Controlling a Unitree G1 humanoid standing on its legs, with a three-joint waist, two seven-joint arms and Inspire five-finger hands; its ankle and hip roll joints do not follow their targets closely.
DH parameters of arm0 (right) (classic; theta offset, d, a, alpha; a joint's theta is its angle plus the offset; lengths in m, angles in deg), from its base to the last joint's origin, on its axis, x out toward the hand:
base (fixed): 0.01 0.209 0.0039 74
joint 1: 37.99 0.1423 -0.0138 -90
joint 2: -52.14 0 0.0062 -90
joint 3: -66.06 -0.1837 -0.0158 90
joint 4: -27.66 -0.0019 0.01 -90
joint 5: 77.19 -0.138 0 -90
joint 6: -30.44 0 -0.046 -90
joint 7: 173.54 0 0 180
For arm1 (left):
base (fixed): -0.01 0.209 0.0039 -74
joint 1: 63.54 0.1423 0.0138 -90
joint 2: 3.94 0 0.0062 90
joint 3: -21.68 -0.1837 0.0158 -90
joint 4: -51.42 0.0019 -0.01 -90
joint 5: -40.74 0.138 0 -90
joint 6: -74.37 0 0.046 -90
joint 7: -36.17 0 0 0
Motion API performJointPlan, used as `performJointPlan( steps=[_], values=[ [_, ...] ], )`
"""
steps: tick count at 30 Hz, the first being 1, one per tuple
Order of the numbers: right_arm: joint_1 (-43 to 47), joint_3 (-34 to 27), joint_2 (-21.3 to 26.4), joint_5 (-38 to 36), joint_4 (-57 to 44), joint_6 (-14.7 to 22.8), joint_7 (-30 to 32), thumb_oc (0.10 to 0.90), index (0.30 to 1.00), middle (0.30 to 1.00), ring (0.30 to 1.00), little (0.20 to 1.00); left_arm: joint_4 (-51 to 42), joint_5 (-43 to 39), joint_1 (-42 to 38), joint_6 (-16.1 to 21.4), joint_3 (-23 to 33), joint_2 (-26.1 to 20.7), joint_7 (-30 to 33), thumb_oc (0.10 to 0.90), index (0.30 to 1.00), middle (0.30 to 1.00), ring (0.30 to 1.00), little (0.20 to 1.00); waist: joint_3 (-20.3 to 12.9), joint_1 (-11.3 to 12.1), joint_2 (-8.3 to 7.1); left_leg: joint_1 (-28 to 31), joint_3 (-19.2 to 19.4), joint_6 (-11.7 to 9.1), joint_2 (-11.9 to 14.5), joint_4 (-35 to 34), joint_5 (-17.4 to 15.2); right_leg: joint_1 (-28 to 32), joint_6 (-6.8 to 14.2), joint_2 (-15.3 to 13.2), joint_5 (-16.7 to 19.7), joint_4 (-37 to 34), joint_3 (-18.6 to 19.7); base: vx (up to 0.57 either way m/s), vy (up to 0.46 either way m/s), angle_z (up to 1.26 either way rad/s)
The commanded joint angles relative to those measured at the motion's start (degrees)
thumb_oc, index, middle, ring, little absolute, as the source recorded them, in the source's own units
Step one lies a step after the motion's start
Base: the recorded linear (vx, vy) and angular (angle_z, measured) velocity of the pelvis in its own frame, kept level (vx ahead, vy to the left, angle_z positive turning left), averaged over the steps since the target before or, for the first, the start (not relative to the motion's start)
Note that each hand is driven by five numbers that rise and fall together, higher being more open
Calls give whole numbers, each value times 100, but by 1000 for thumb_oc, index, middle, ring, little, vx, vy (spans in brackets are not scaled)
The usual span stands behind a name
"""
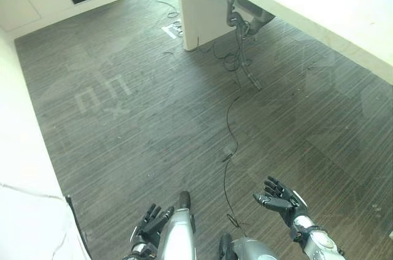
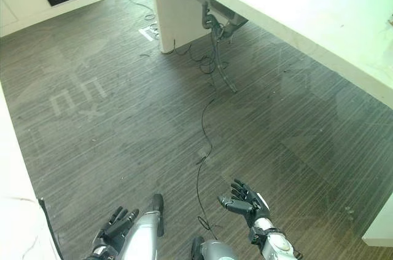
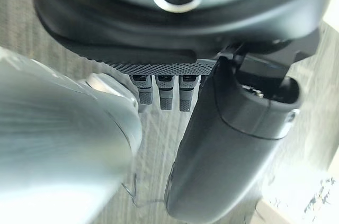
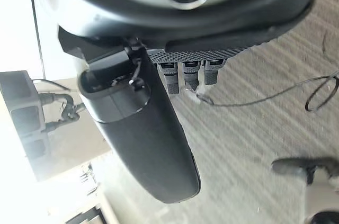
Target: Place the dishes in the dishwasher.
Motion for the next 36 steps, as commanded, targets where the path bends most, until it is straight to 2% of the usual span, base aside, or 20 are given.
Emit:
performJointPlan(
  steps=[1, 4, 7, 9, 10, 12, 14, 16, 18, 19, 20, 23, 27, 28, 29, 30, 31, 32, 34, 36],
  values=[
    [-185, -50, -147, 69, -859, 388, -54, 800, 900, 900, 900, 900, -848, 90, -114, 478, -213, -531, -348, 800, 900, 900, 900, 900, -828, 75, -247, 211, -16, 127, -303, 41, -271, 489, 575, -795, -275, -157, -391, 296, 167, 4],
    [-336, -69, -246, 168, -1170, 439, 92, 800, 900, 900, 900, 900, -1251, 313, -184, 327, -284, -746, -412, 800, 900, 900, 900, 900, -980, 110, -324, 276, -140, 315, -502, 41, -416, 615, 785, -957, -86, -157, -483, 333, 190, 8],
    [-280, -26, -281, 170, -1591, 358, 275, 800, 900, 900, 900, 900, -1703, 397, -212, 186, -360, -998, -440, 800, 900, 900, 900, 900, -1055, 49, -348, 445, -407, 572, -795, 41, -592, 662, 1099, -1048, 874, -157, -544, 330, 221, 26],
    [-237, -28, -305, 118, -1764, 333, 303, 800, 900, 900, 900, 900, -1874, 472, -241, 141, -376, -1094, -478, 800, 900, 900, 900, 900, -1107, 24, -296, 493, -488, 691, -901, 41, -658, 587, 1159, -1095, 1386, 288, -537, 257, 224, 26],
    [-223, -5, -341, 103, -1908, 295, 279, 800, 900, 900, 900, 900, -1998, 495, -272, 95, -378, -1134, -459, 800, 900, 900, 900, 900, -1101, 6, -236, 600, -505, 756, -962, 41, -727, 278, 1164, -1197, 1617, 1184, -473, 217, 251, 15],
    [-161, 99, -366, 47, -2051, 288, 299, 800, 900, 900, 900, 900, -2255, 541, -294, -17, -449, -1195, -338, 800, 900, 900, 900, 900, -991, -63, -140, 864, -432, 827, -994, 41, -866, -501, 1012, -1226, 1527, 2198, -340, 202, 206, -7],
    [-61, 178, -331, -107, -2080, 262, 352, 800, 900, 900, 900, 900, -2403, 498, -347, -103, -523, -1265, -280, 800, 900, 900, 900, 900, -939, -114, -124, 953, -491, 779, -1015, 41, -841, -716, 879, -891, 1171, 1693, -484, 219, -11, -8],
    [-108, 97, -256, -269, -2240, 217, 309, 800, 900, 900, 900, 900, -2634, 422, -352, -233, -500, -1348, -358, 800, 900, 900, 900, 900, -907, -175, -155, 1040, -555, 712, -1083, 41, -846, -629, 806, -592, 1153, 299, -689, 309, -115, 32],
    [-337, -72, -173, -350, -2424, 333, 43, 800, 900, 900, 900, 900, -3051, 362, -207, -421, -369, -1388, -374, 800, 900, 900, 900, 900, -800, -286, -354, 1282, -374, 694, -1235, 41, -1048, -1296, 908, -946, 1092, -157, -610, 351, -213, 31],
    [-461, -145, -133, -469, -2580, 391, -62, 800, 900, 900, 900, 900, -3243, 348, -105, -432, -393, -1406, -381, 800, 900, 900, 900, 900, -777, -415, -421, 1452, -335, 735, -1330, 41, -1204, -1961, 1055, -1216, 1387, -157, -350, 636, -390, -3],
    [-451, -168, -156, -488, -2708, 430, -67, 800, 900, 900, 900, 900, -3349, 396, -33, -349, -447, -1406, -415, 800, 900, 900, 900, 900, -741, -455, -390, 1756, -352, 792, -1346, 41, -1471, -2344, 1166, -1332, 1314, -157, -298, 705, -419, -12],
    [-424, -185, -82, -634, -3064, 557, 36, 800, 900, 900, 900, 900, -3405, 523, 6, -225, -566, -1390, -371, 800, 900, 900, 900, 900, -923, -537, -489, 2094, -118, 871, -1399, 41, -1675, -2033, 1124, -1377, 1548, -157, -376, 576, -346, 12],
    [-471, -257, 52, -530, -3489, 494, 13, 800, 900, 900, 900, 900, -3677, 513, 101, -121, -555, -1290, -324, 800, 900, 900, 900, 900, -1102, -603, -502, 2428, 65, 777, -1296, 41, -1736, -1720, 986, -1326, 1434, -157, -410, 380, -215, 28],
    [-478, -313, 107, -523, -3556, 501, -55, 800, 900, 900, 900, 900, -3747, 499, 141, -74, -533, -1244, -326, 800, 900, 900, 900, 900, -1157, -621, -496, 2507, 90, 732, -1250, 41, -1643, -1665, 913, -1275, 1355, -157, -354, 466, -293, 49],
    [-500, -400, 207, -547, -3721, 528, -108, 800, 900, 900, 900, 900, -3843, 494, 209, 43, -487, -1193, -351, 800, 900, 900, 900, 900, -1217, -625, -482, 2638, 24, 587, -1198, 41, -1174, -1551, 756, -1133, 1177, -157, -258, 411, -270, 9],
    [-503, -417, 230, -548, -3758, 532, -115, 800, 900, 900, 900, 900, -3857, 503, 228, 67, -479, -1186, -361, 800, 900, 900, 900, 900, -1228, -618, -485, 2687, 3, 536, -1194, 41, -1006, -1523, 719, -1102, 1136, -157, -239, 432, -311, 3],
    [-496, -452, 307, -512, -3900, 548, -138, 800, 900, 900, 900, 900, -3917, 509, 267, 137, -487, -1167, -353, 800, 900, 900, 900, 900, -1234, -554, -543, 2780, -66, 328, -1230, 161, -300, -1381, 589, -1042, 971, -157, -155, 210, -180, -16],
    [-486, -454, 333, -514, -3931, 552, -134, 800, 900, 900, 900, 900, -3930, 513, 268, 164, -500, -1162, -346, 800, 900, 900, 900, 900, -1226, -525, -587, 2627, -70, 292, -1254, 400, -150, -1353, 558, -1060, 941, -157, -126, 217, -209, -33],
    [-426, -482, 463, -456, -4074, 609, -145, 800, 900, 900, 900, 900, -4043, 579, 302, 305, -536, -1135, -371, 800, 900, 900, 900, 900, -1102, -420, -683, 1697, 3, 188, -1229, 1808, 58, -1110, 411, -1086, 794, -157, -97, 122, -158, -47],
    [-290, -491, 581, -472, -4168, 600, -49, 800, 900, 900, 900, 900, -4079, 601, 228, 354, -524, -1165, -439, 800, 900, 900, 900, 900, -984, -346, -720, 1213, 194, 325, -1041, 1777, -155, -940, 386, -1058, 679, -157, -104, 144, -92, -62]
  ],
)
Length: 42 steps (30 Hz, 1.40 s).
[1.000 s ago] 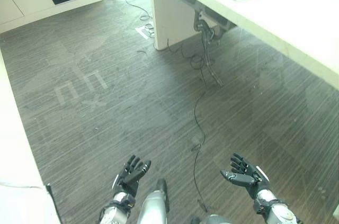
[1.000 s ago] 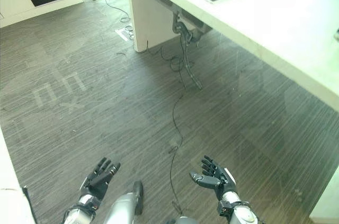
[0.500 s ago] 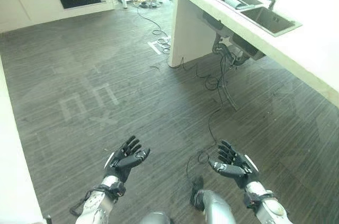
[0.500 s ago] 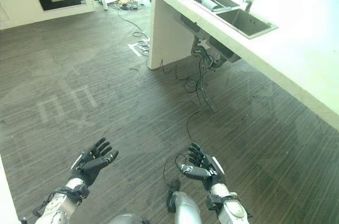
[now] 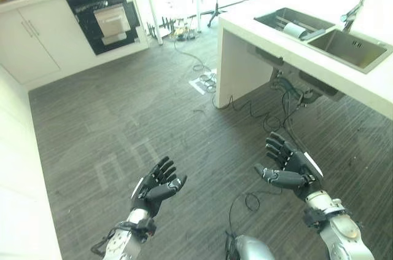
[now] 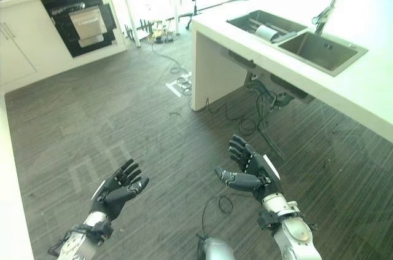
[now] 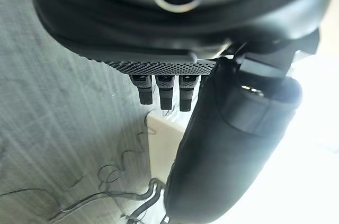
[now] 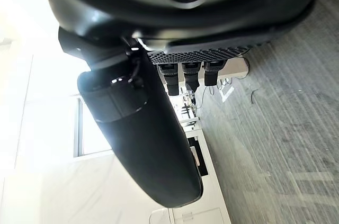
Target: Place the dishes in the dishwasher.
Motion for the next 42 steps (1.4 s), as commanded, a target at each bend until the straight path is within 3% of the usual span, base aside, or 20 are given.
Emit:
performJointPlan(
  steps=[1, 2, 3, 4, 6, 11, 14, 16, 17, 19, 21, 22, 25, 28, 30, 34, 37, 39, 41, 42],
  values=[
    [492, -216, 200, -260, -597, 557, 50, 800, 900, 900, 900, 900, -715, -81, -252, 716, 100, -365, -234, 800, 900, 900, 900, 900, 27, -36, -220, 250, 81, 401, 223, -1976, 71, 776, 1046, -242, -271, -608, -159, 161, -13, -47],
    [542, -205, 235, -287, -635, 536, 66, 800, 900, 900, 900, 900, -754, -81, -255, 734, 116, -372, -258, 800, 900, 900, 900, 900, 69, -11, -224, 324, 138, 410, 229, -2249, 71, 823, 1064, -235, -304, -608, -142, 210, 82, -38],
    [632, -196, 267, -247, -696, 514, 62, 800, 900, 900, 900, 900, -861, -68, -200, 784, 140, -407, -313, 800, 900, 900, 900, 900, 78, 2, -159, 458, 233, 419, 309, -3411, 80, 858, 1133, -146, -372, -608, -64, 193, 138, -31],
    [658, -175, 255, -222, -735, 516, 53, 800, 900, 900, 900, 900, -888, -49, -168, 841, 148, -435, -355, 800, 900, 900, 900, 900, 87, -2, -31, 202, 133, 385, 464, -3411, -147, 871, 1161, 1, -407, -608, -39, 378, 289, -37],
    [582, -200, 276, -256, -1042, 558, -26, 800, 900, 900, 900, 900, -1034, 86, -5, 1023, 243, -426, -639, 800, 900, 900, 900, 900, 5, 186, 236, -836, -832, 56, 637, -3411, 151, 1148, 1113, 473, -758, -608, 257, 460, 319, -45],
    [577, -257, 283, -455, -1196, 480, -50, 800, 900, 900, 900, 900, -1127, 258, -217, 1058, 277, -601, -524, 800, 900, 900, 900, 900, -88, 254, 183, -753, -928, 243, 517, -3411, -122, 1550, 1305, 129, -948, -608, 140, 306, 232, -34],
    [551, -280, 22, -446, -1259, 580, 152, 800, 900, 900, 900, 900, -1161, 240, -520, 904, 344, -816, -637, 800, 900, 900, 900, 900, -181, 257, 133, -584, -881, 448, 422, -3411, -253, 1771, 1570, -171, -526, -608, -175, 356, 238, -49],
    [672, -239, -146, -433, -1218, 588, 329, 800, 900, 900, 900, 900, -1129, 533, -603, 841, 233, -871, -593, 800, 900, 900, 900, 900, -167, 207, 188, -407, -1001, 663, 283, -3411, -381, 1949, 1723, -175, 247, -520, -295, 301, 215, -22],
    [681, -240, -161, -436, -1216, 598, 356, 800, 900, 900, 900, 900, -1129, 580, -608, 831, 220, -876, -607, 800, 900, 900, 900, 900, -156, 203, 195, -389, -1016, 684, 265, -3411, -393, 1930, 1731, -177, 283, -454, -289, 275, 238, 0],
    [693, -213, -318, -351, -1298, 676, 524, 800, 900, 900, 900, 900, -1206, 708, -573, 817, 123, -866, -637, 800, 900, 900, 900, 900, -89, 135, 298, -180, -1082, 811, 125, -3411, -518, 1284, 1666, -151, 515, 1088, -194, 197, 202, -5],
    [794, -121, -406, -259, -1261, 740, 638, 800, 900, 900, 900, 900, -1276, 731, -564, 823, 87, -865, -594, 800, 900, 900, 900, 900, -12, 118, 346, -45, -981, 823, 123, -3411, -589, 859, 1525, -211, 410, 1150, -331, 143, 100, -10],
    [803, -115, -410, -251, -1253, 750, 651, 800, 900, 900, 900, 900, -1280, 736, -565, 826, 87, -867, -590, 800, 900, 900, 900, 900, -8, 121, 349, -38, -972, 818, 131, -3411, -594, 855, 1513, -210, 397, 1133, -341, 141, 1, -24],
    [822, -200, -252, -449, -1285, 806, 565, 800, 900, 900, 900, 900, -1497, 693, -646, 819, 163, -1071, -423, 800, 900, 900, 900, 900, 125, 117, 207, 179, -491, 690, 262, -3411, -715, 906, 1524, -392, 290, -608, -1016, 245, -158, -19],
    [892, -225, -139, -657, -1303, 887, 384, 800, 900, 900, 900, 900, -1688, 753, -626, 850, 212, -1144, -180, 800, 900, 900, 900, 900, 270, 122, 48, 573, -75, 603, 340, -3411, -1086, 236, 1839, -1075, 564, -608, -1219, 282, -218, -90],
    [903, -250, -147, -694, -1384, 903, 349, 800, 900, 900, 900, 900, -1766, 785, -620, 867, 180, -1158, -56, 800, 900, 900, 900, 900, 327, 57, 15, 752, 25, 672, 343, -3411, -1255, -215, 1937, -1245, 680, -608, -1069, 292, -207, -85],
    [715, -287, -86, -679, -1507, 1052, 235, 800, 900, 900, 900, 900, -1816, 833, -568, 1043, 148, -1112, 63, 800, 900, 900, 900, 900, 234, -63, -28, 1002, 51, 815, 242, -3411, -1464, -382, 1965, -1128, 514, -608, -799, 380, -286, -27],
    [778, -222, 78, -482, -1506, 991, 254, 800, 900, 900, 900, 900, -1760, 670, -596, 1187, 107, -1007, 410, 800, 900, 900, 900, 900, 79, -176, -111, 1420, 96, 794, 187, -3411, -1556, -235, 1862, -1026, 756, -608, -783, 408, -348, 4],
    [794, -273, 179, -527, -1497, 950, 185, 800, 900, 900, 900, 900, -1770, 532, -584, 1292, 160, -928, 457, 800, 900, 900, 900, 900, -20, -199, -112, 1567, 147, 694, 286, -3411, -1429, -136, 1785, -948, 653, -608, -818, 357, -313, 4],
    [773, -356, 278, -511, -1507, 931, 207, 800, 900, 900, 900, 900, -1842, 557, -514, 1522, 183, -840, 401, 800, 900, 900, 900, 900, -96, -196, -110, 1710, 220, 537, 396, -3411, -923, -34, 1631, -825, 497, -608, -793, 418, -403, 0],
    [713, -457, 406, -660, -1532, 937, 91, 800, 900, 900, 900, 900, -1957, 625, -370, 1875, 227, -754, 430, 800, 900, 900, 900, 900, -109, -130, -165, 1819, 122, 266, 373, -3041, -4, 191, 1383, -647, 217, -608, -638, 492, -529, -8]
  ],
)
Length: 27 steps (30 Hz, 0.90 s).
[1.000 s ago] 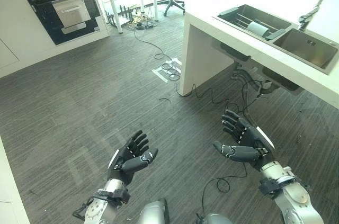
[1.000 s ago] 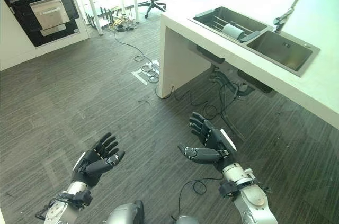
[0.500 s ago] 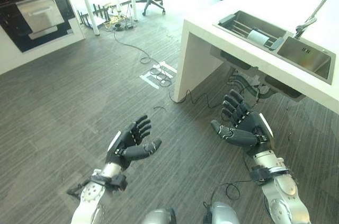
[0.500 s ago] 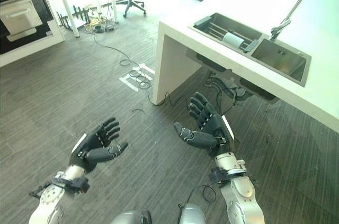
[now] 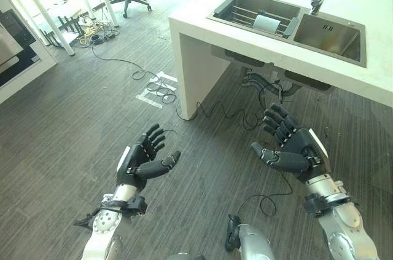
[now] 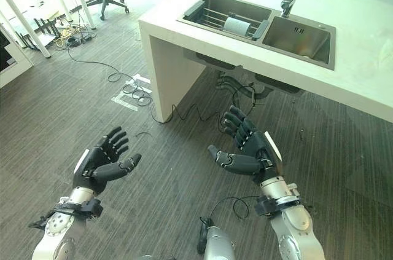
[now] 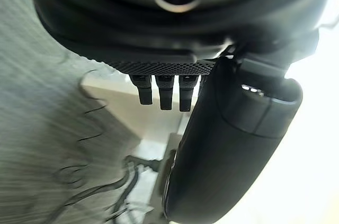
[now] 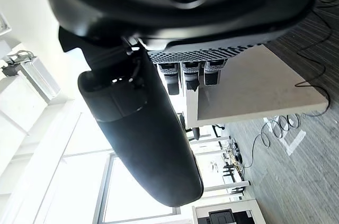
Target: Place the dishes in the dishwasher.
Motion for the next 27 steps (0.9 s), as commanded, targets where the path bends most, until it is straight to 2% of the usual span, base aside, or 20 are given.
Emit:
performJointPlan(
  steps=[1, 2, 3, 4, 5, 6, 7, 9, 11, 12, 14, 16, 17, 18, 19, 20, 22, 23, 25, 27],
  values=[
    [319, -605, 125, -156, -630, 782, -335, 800, 900, 900, 900, 900, -1025, -69, -22, 1546, 38, -67, -106, 800, 900, 900, 900, 900, -395, 115, -258, -718, -401, -634, 368, 2057, 1430, 427, 542, -210, -248, -510, 534, 444, -510, -14],
    [303, -592, 117, -24, -672, 825, -361, 800, 900, 900, 900, 900, -1105, -8, -6, 1736, 64, -37, -123, 800, 900, 900, 900, 900, -355, 146, -292, -1196, -353, -623, 523, 2579, 1435, 529, 471, -196, -317, -510, 535, 253, -317, -47],
    [352, -563, 167, 52, -724, 802, -331, 800, 900, 900, 900, 900, -1157, 74, -65, 1978, 100, -35, -108, 800, 900, 900, 900, 900, -256, 205, -322, -1532, -381, -501, 539, 2703, 1235, 646, 462, -182, -369, -510, 549, 252, -147, -77],
    [468, -487, 230, 37, -767, 741, -291, 800, 900, 900, 900, 900, -1280, 162, -122, 2118, 189, -40, -48, 800, 900, 900, 900, 900, -171, 289, -328, -1537, -356, -379, 331, 2036, 1069, 754, 513, -123, -447, -510, 656, 312, -47, -91],
    [556, -456, 269, 40, -762, 695, -279, 800, 900, 900, 900, 900, -1356, 220, -136, 2228, 272, -57, -20, 800, 900, 900, 900, 900, -144, 321, -334, -1346, -261, -346, 290, 1394, 1059, 802, 558, -85, -489, -510, 730, 419, 130, -105],
    [725, -400, 219, 82, -741, 601, -225, 800, 900, 900, 900, 900, -1425, 187, -194, 2281, 364, -121, -49, 800, 900, 900, 900, 900, -150, 339, -138, -1459, -462, -433, 462, 409, 899, 860, 646, 166, -568, -510, 837, 392, 198, -109],
    [743, -392, 163, 85, -781, 557, -211, 800, 900, 900, 900, 900, -1438, 175, -231, 2281, 400, -123, -80, 800, 900, 900, 900, 900, -193, 371, -10, -1839, -864, -529, 534, 409, 807, 855, 675, 303, -600, -510, 890, 357, 241, -103],
    [673, -423, 63, 118, -912, 530, -213, 800, 900, 900, 900, 900, -1501, 286, -221, 2365, 433, -102, -105, 800, 900, 900, 900, 900, -212, 461, 97, -2354, -1448, -755, 608, 409, 1123, 1016, 629, 481, -781, -510, 1014, 318, 241, -87],
    [642, -470, 129, 91, -1025, 650, -133, 800, 900, 900, 900, 900, -1540, 472, -281, 2485, 407, -95, -121, 800, 900, 900, 900, 900, -209, 551, 116, -2595, -1646, -729, 570, 409, 1190, 1216, 625, 454, -958, -510, 1039, 352, 400, -86],
    [633, -551, 116, 38, -1059, 718, -129, 800, 900, 900, 900, 900, -1509, 643, -396, 2529, 380, -197, -82, 800, 900, 900, 900, 900, -263, 522, 122, -2570, -1661, -670, 561, 409, 1132, 1290, 696, 332, -988, -510, 991, 399, 532, -107],
    [511, -649, -27, -58, -1208, 805, -159, 800, 900, 900, 900, 900, -1483, 634, -714, 2327, 326, -411, -1, 800, 900, 900, 900, 900, -412, 477, 58, -2317, -1710, -466, 370, 409, 888, 1473, 933, 27, -948, -510, 908, 402, 497, -91],
    [567, -675, -188, -34, -1215, 953, -10, 800, 900, 900, 900, 900, -1509, 752, -994, 2294, 246, -530, -114, 800, 900, 900, 900, 900, -445, 477, -27, -2179, -1850, -245, 105, 409, 782, 1683, 1102, -143, -421, -510, 736, 357, 400, 10],
    [671, -603, -300, 53, -1172, 963, 63, 800, 900, 900, 900, 900, -1537, 837, -1067, 2293, 204, -536, -116, 800, 900, 900, 900, 900, -417, 459, 27, -2063, -1943, -124, 17, 409, 733, 1813, 1124, -109, 54, -510, 659, 308, 375, 78],
    [748, -538, -383, 112, -1096, 1003, 53, 800, 900, 900, 900, 900, -1569, 922, -1091, 2338, 191, -541, -108, 800, 900, 900, 900, 900, -376, 446, 103, -1939, -2001, -32, -47, 409, 675, 1683, 1125, -98, 331, -48, 610, 323, 398, 76],
    [829, -425, -450, 184, -1058, 1000, 64, 800, 900, 900, 900, 900, -1638, 1032, -1121, 2330, 204, -563, -27, 800, 900, 900, 900, 900, -335, 446, 176, -1801, -2038, 47, -140, 409, 617, 1326, 1068, -94, 417, 730, 601, 227, 279, 66],
    [878, -381, -469, 203, -1036, 975, 58, 800, 900, 900, 900, 900, -1665, 1083, -1132, 2299, 209, -553, 34, 800, 900, 900, 900, 900, -328, 443, 190, -1769, -2002, 57, -140, 409, 600, 1205, 1023, -102, 386, 841, 611, 247, 176, 45],
    [936, -332, -450, 123, -941, 934, 106, 800, 900, 900, 900, 900, -1685, 1036, -1182, 2245, 238, -632, 141, 800, 900, 900, 900, 900, -330, 410, 187, -1696, -1842, 23, -136, 409, 552, 1149, 901, 168, 147, -41, 425, 251, -14, 13],
    [898, -342, -452, 57, -918, 947, 95, 800, 900, 900, 900, 900, -1681, 955, -1176, 2258, 249, -651, 130, 800, 900, 900, 900, 900, -308, 377, 151, -1640, -1779, 10, -156, 409, 505, 1117, 896, 217, 103, -510, 375, 230, -123, -46],
    [865, -337, -468, -28, -889, 963, -35, 800, 900, 900, 900, 900, -1709, 938, -1091, 2262, 321, -630, 158, 800, 900, 900, 900, 900, -245, 321, 27, -1471, -1597, -1, -228, 409, 351, 562, 955, 16, -11, -510, 422, 214, -131, -25],
    [851, -337, -464, -90, -928, 912, -74, 800, 900, 900, 900, 900, -1781, 1023, -1055, 2213, 317, -600, 225, 800, 900, 900, 900, 900, -231, 239, -13, -1342, -1484, 26, -239, 409, 225, 162, 1026, -48, 151, -510, 530, 224, -118, -8]
  ],
)
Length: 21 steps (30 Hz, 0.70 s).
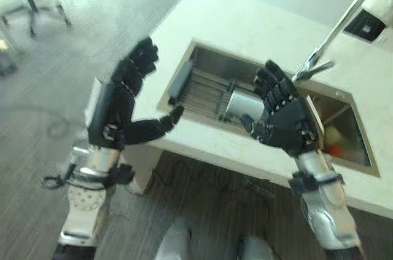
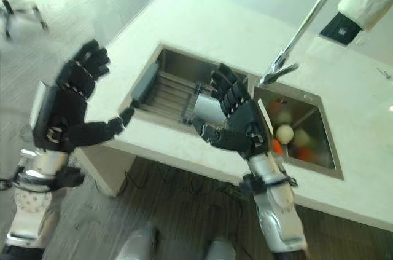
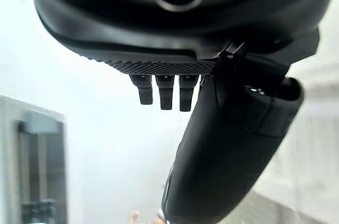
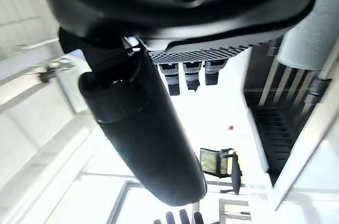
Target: Place the dishes in the dishwasher.
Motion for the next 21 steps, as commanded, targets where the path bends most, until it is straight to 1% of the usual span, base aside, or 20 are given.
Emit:
performJointPlan(
  steps=[1, 2, 3, 5, 9, 11, 15, 16, 17, 18, 19, 20, 21],
  values=[
    [219, -619, 367, -335, -872, 581, -32, 800, 900, 900, 900, 900, -908, 173, -391, 469, -25, 189, 81, 800, 900, 900, 900, 900, -409, -436, 427, 961, 119, -61, -213, -1125, -290, 459, -130, 398, 462, -195, -105, 237, -159, -27],
    [192, -649, 391, -376, -861, 574, -68, 800, 900, 900, 900, 900, -932, 194, -378, 464, -39, 191, 77, 800, 900, 900, 900, 900, -422, -473, 394, 1004, 156, -45, -213, -1125, -344, 413, -117, 402, 387, -195, -1, 261, -249, -13],
    [190, -662, 439, -391, -854, 566, -43, 800, 900, 900, 900, 900, -958, 257, -409, 462, -127, 204, 128, 800, 900, 900, 900, 900, -480, -497, 355, 1046, 291, -50, -179, -1125, -426, 385, -92, 347, 364, -195, -34, 241, -261, 1],
    [249, -664, 485, -395, -829, 508, 18, 800, 900, 900, 900, 900, -932, 247, -412, 511, -166, 194, 219, 800, 900, 900, 900, 900, -573, -484, 343, 1114, 421, -55, -143, -1125, -513, 405, -75, 291, 353, -195, -141, 211, -229, 28],
    [246, -674, 472, -342, -907, 404, 97, 800, 900, 900, 900, 900, -990, 105, -227, 544, -81, 251, 148, 800, 900, 900, 900, 900, -685, -452, 390, 1258, 530, -51, -113, -1125, -593, 533, -124, 311, 266, -195, -223, 184, -159, 9],
    [120, -732, 443, -335, -963, 353, 155, 800, 900, 900, 900, 900, -1031, 41, -117, 569, -75, 275, -80, 800, 900, 900, 900, 900, -735, -536, 419, 1358, 671, -79, -2, -1125, -617, 602, -197, 383, 200, -195, -201, 241, -225, -1],
    [32, -823, 428, -452, -927, 348, 274, 800, 900, 900, 900, 900, -1067, -12, -100, 621, -119, 267, -255, 800, 900, 900, 900, 900, -776, -620, 441, 1487, 655, -121, 19, -1125, -646, 633, -309, 528, 106, -195, -139, 109, -157, 9],
    [53, -836, 459, -519, -873, 360, 300, 800, 900, 900, 900, 900, -1061, -3, -137, 637, -167, 243, -245, 800, 900, 900, 900, 900, -785, -627, 442, 1560, 674, -147, -3, -1125, -623, 645, -350, 552, 74, -195, -142, 86, -126, 2],
    [76, -866, 488, -570, -817, 381, 287, 800, 900, 900, 900, 900, -1079, 43, -193, 675, -241, 258, -223, 800, 900, 900, 900, 900, -757, -577, 413, 1648, 726, -257, -43, -1125, -249, 734, -424, 547, -8, -195, -130, 70, -98, -10],
    [79, -871, 494, -562, -816, 381, 283, 800, 900, 900, 900, 900, -1091, 61, -201, 685, -260, 268, -216, 800, 900, 900, 900, 900, -740, -558, 397, 1657, 741, -298, -53, -1125, -98, 763, -443, 532, -27, -195, -123, 62, -89, -11],
    [81, -875, 509, -514, -828, 383, 286, 800, 900, 900, 900, 900, -1120, 88, -207, 688, -296, 291, -213, 800, 900, 900, 900, 900, -699, -521, 367, 1647, 765, -386, -75, -1125, 198, 823, -479, 496, -59, -195, -110, 0, -37, -9],
    [120, -884, 571, -489, -866, 337, 319, 800, 900, 900, 900, 900, -1156, 116, -213, 693, -316, 324, -209, 800, 900, 900, 900, 900, -607, -465, 336, 1498, 756, -423, -124, -1125, 319, 910, -491, 449, -69, -195, -89, -21, 1, -10],
    [166, -863, 585, -474, -869, 317, 327, 800, 900, 900, 900, 900, -1163, 135, -208, 693, -318, 336, -194, 800, 900, 900, 900, 900, -576, -454, 348, 1437, 732, -352, -178, -1125, 96, 911, -468, 443, -57, -195, -72, -33, 37, -13]
  ],
)
